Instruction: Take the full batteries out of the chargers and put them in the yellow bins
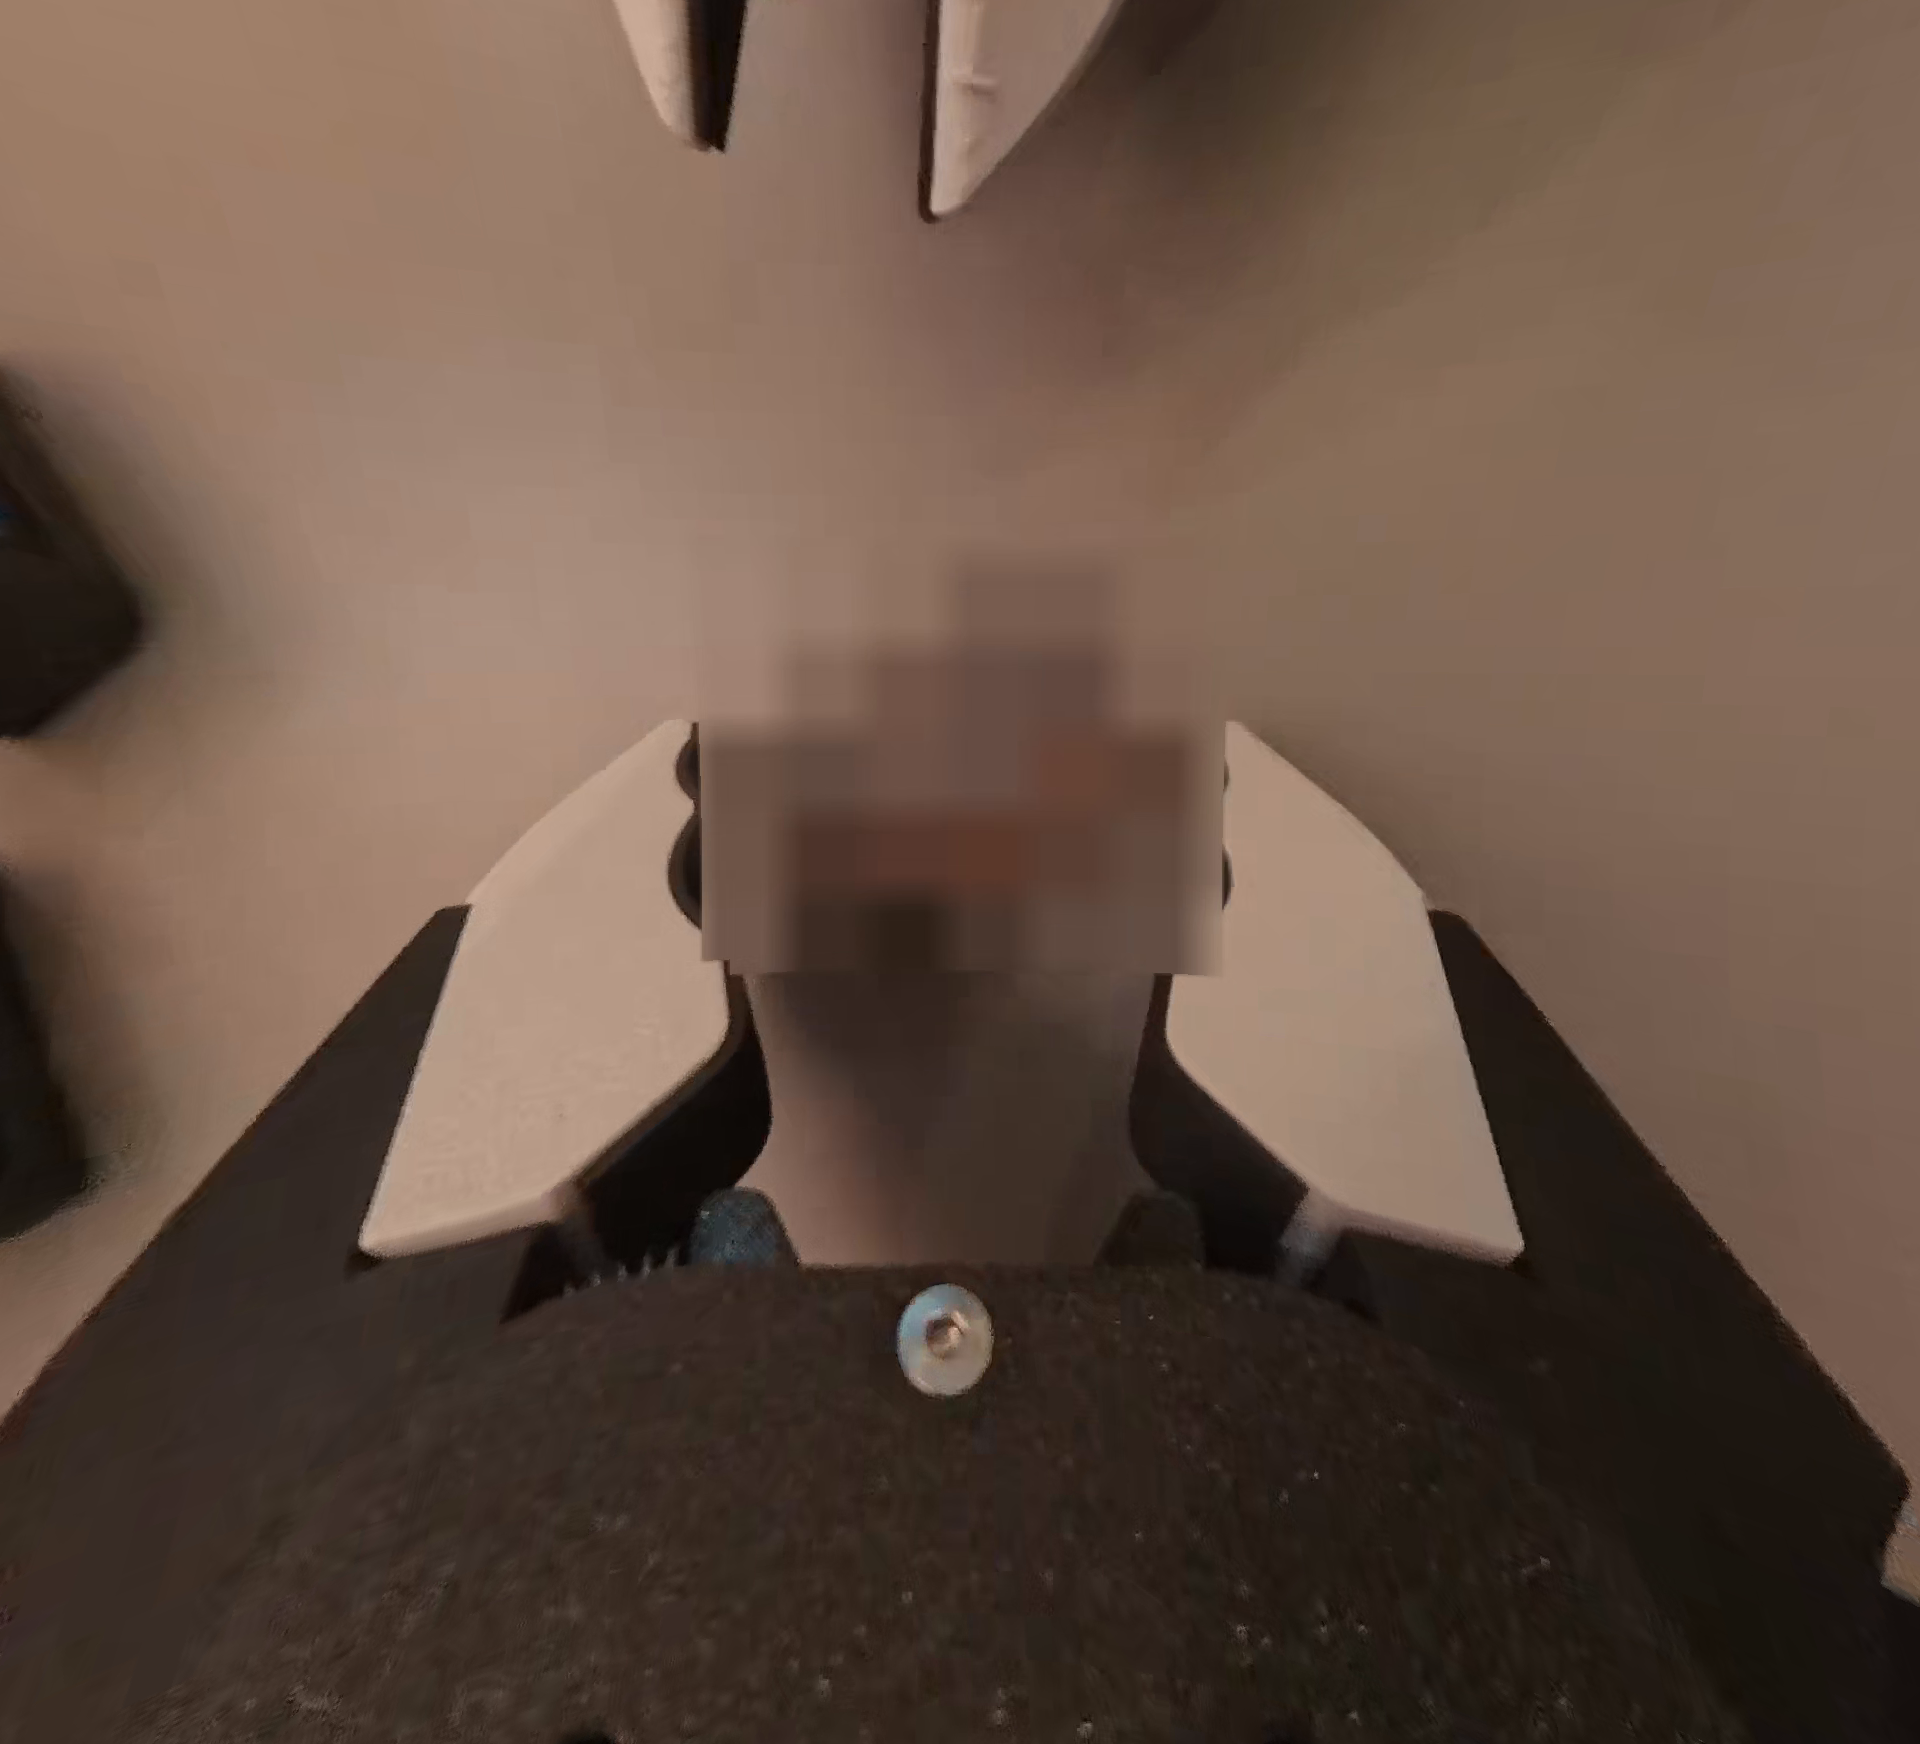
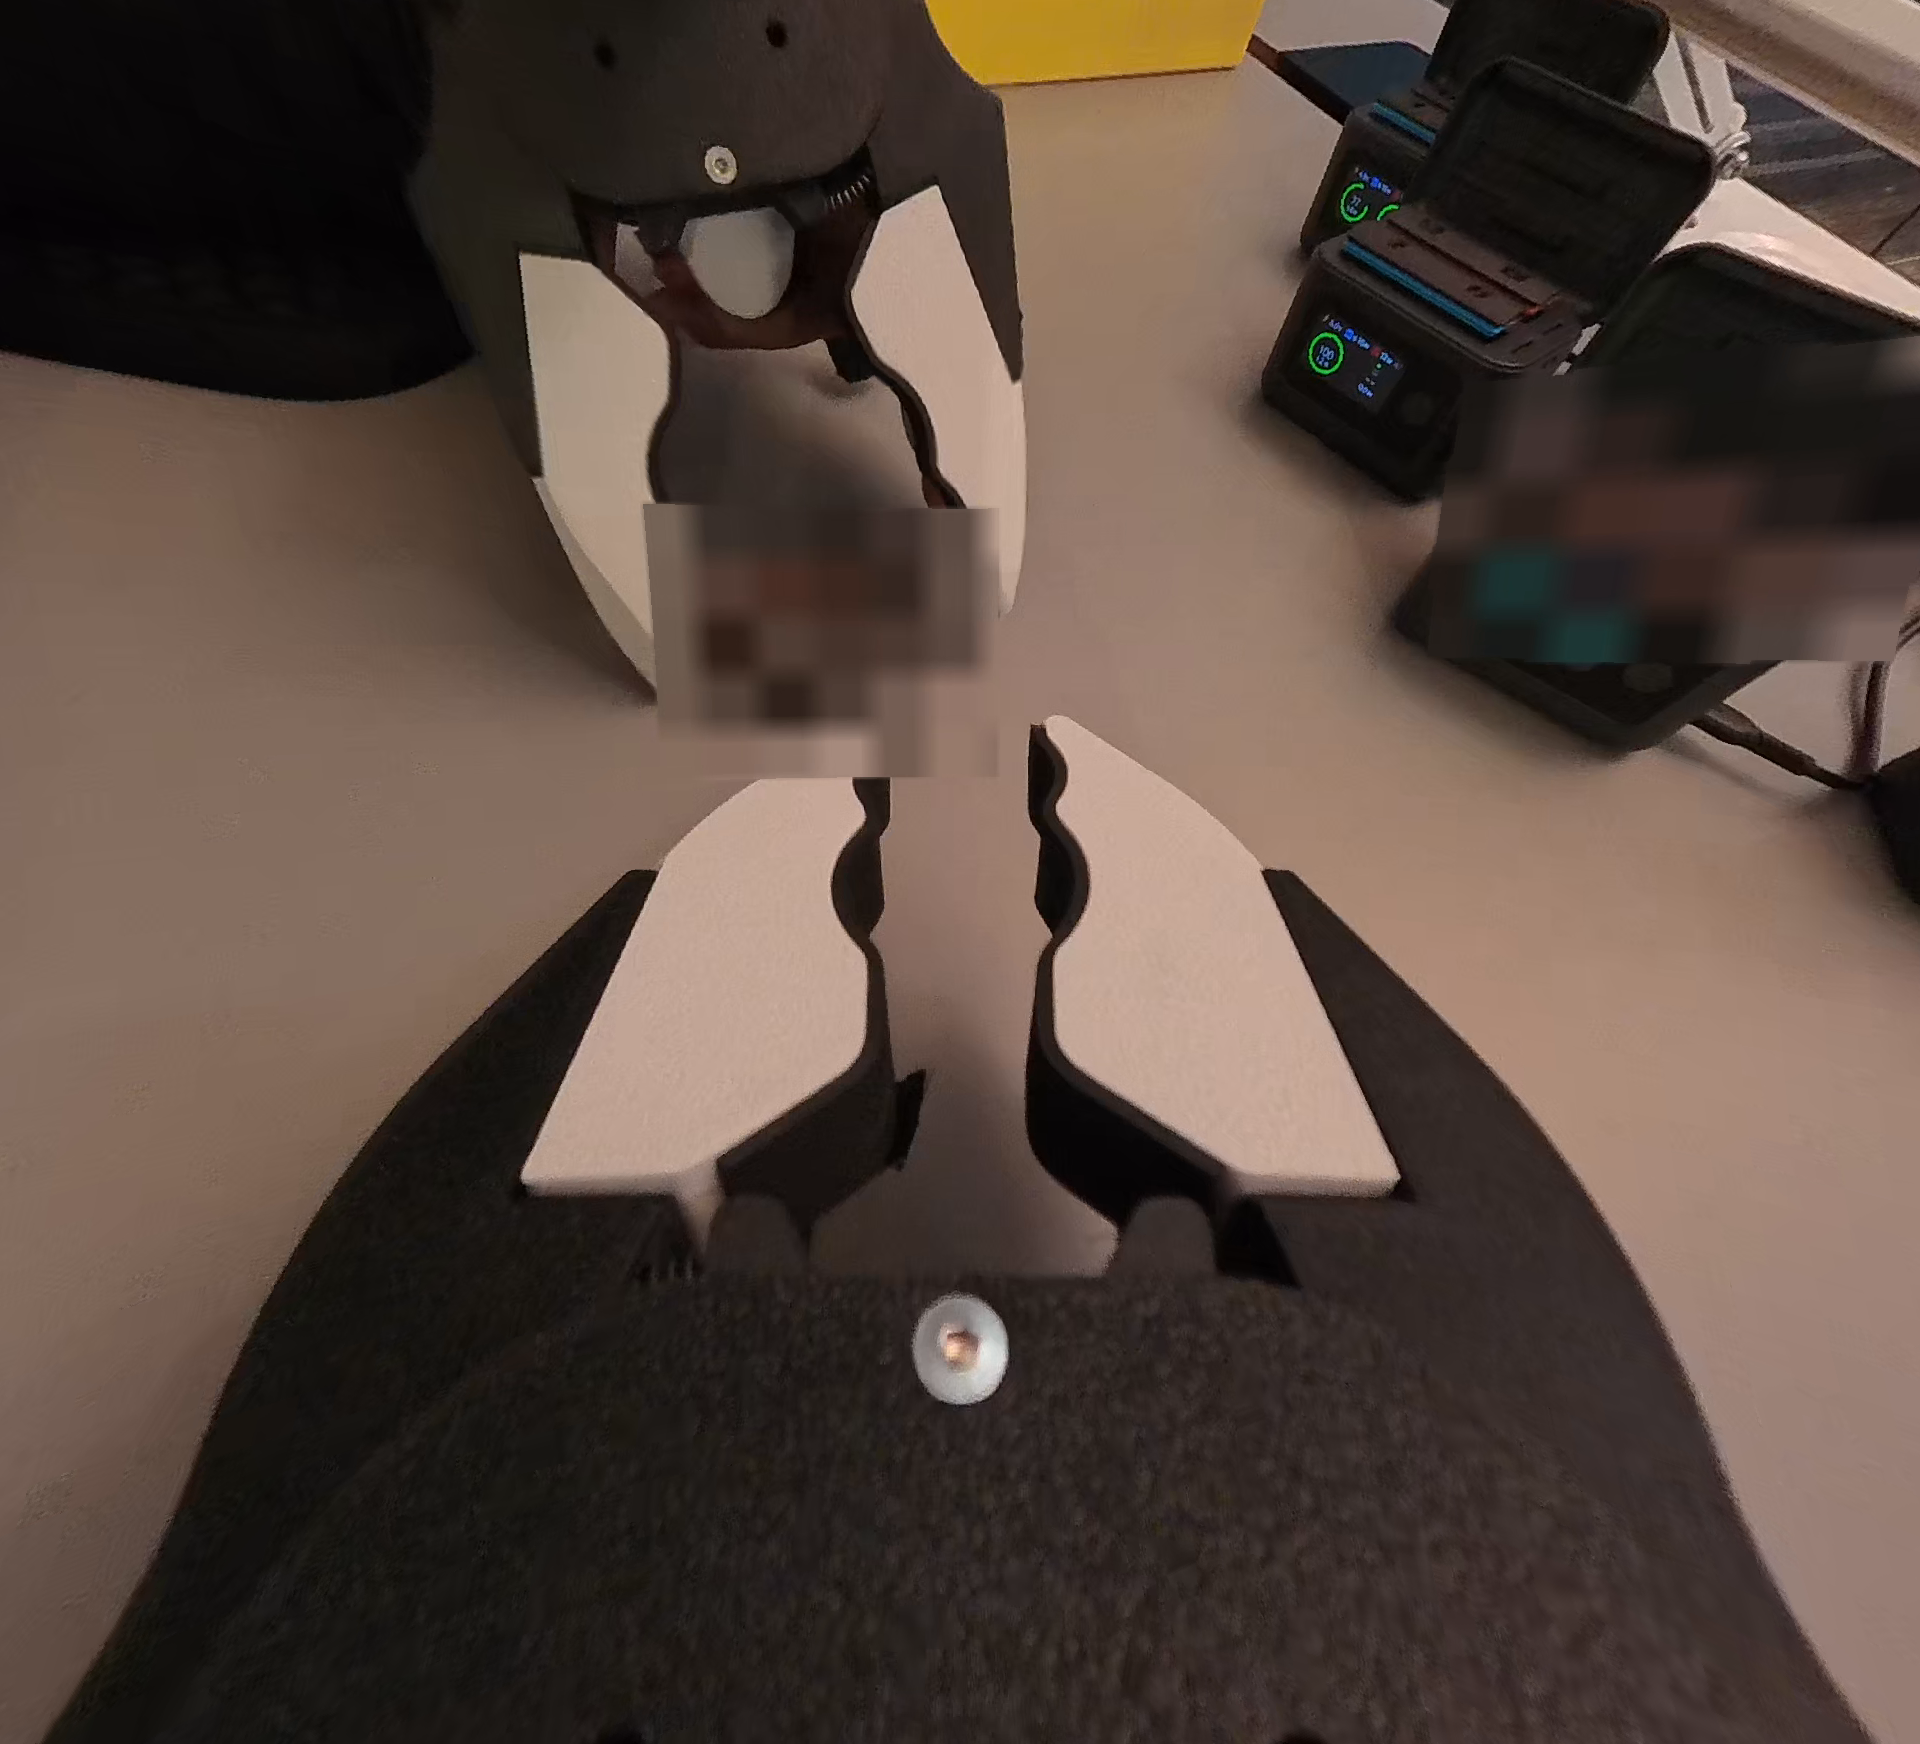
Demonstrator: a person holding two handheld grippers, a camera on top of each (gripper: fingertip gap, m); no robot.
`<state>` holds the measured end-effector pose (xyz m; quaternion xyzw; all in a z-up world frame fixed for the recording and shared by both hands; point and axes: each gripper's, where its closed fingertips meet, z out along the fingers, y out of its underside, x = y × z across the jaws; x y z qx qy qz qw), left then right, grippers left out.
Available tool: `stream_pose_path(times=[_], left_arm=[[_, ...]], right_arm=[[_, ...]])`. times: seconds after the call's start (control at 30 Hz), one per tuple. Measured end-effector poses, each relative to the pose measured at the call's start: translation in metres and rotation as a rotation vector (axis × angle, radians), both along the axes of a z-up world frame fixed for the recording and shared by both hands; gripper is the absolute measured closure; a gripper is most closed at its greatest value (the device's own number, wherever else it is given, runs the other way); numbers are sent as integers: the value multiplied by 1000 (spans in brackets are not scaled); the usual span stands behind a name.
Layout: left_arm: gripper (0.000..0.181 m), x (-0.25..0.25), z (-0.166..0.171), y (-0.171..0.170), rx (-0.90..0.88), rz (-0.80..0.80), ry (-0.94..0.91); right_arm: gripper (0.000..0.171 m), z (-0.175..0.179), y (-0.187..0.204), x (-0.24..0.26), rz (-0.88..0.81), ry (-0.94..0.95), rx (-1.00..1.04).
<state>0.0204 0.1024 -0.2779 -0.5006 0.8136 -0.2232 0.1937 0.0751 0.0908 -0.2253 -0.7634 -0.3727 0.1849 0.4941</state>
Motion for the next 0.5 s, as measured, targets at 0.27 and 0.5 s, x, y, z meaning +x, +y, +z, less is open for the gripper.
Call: stream_pose_path(times=[0.27,0.5], left_arm=[[121,3,0,2,-3,75,36],[124,5,7,0,13,28,-12]], right_arm=[[146,-1,0,1,-4,-8,-3],[146,-6,-3,-5,13,-27,-12]])
